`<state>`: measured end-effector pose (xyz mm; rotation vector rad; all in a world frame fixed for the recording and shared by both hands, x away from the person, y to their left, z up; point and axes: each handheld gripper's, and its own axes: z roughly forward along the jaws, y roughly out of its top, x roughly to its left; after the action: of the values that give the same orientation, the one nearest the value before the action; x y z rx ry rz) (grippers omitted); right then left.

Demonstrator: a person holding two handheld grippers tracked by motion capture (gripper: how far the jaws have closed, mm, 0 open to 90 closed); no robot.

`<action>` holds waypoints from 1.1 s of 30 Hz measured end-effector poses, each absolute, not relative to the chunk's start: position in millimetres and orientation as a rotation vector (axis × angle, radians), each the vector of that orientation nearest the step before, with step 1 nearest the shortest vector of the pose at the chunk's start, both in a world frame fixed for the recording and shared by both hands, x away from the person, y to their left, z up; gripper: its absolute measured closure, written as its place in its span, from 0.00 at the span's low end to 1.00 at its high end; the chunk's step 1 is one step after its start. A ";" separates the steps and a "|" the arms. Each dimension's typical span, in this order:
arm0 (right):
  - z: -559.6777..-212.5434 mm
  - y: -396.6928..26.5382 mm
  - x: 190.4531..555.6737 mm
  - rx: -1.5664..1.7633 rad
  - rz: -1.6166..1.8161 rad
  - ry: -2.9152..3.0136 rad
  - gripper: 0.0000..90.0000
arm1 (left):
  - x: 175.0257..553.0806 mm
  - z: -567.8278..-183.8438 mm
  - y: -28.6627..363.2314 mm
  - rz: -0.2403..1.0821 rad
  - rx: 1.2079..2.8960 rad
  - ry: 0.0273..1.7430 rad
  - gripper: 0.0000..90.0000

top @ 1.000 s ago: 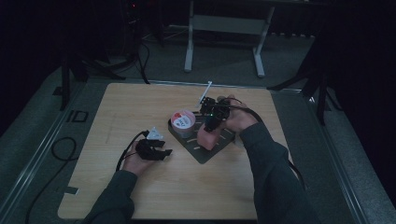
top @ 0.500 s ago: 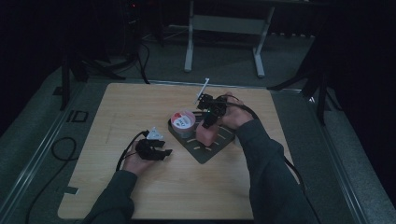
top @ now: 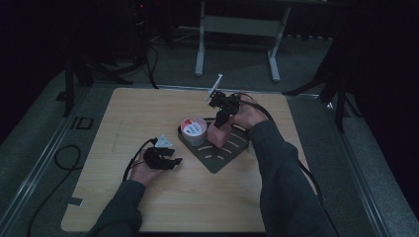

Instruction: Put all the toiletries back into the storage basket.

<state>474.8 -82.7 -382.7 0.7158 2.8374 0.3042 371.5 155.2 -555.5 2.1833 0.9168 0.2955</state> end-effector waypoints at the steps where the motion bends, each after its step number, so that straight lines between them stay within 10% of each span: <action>1: -382.5 -82.4 476.0 0.718 0.302 2.834 0.53 | 371.6 -555.5 155.2 0.295 2.183 0.917 0.53; 33: -398.9 -74.2 514.5 0.920 0.286 2.758 0.53 | 371.5 -555.3 155.1 0.294 2.185 0.917 0.53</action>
<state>514.5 -74.2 -398.9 0.9201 2.7580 0.2858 371.5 155.1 -555.3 2.1854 0.9167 0.2944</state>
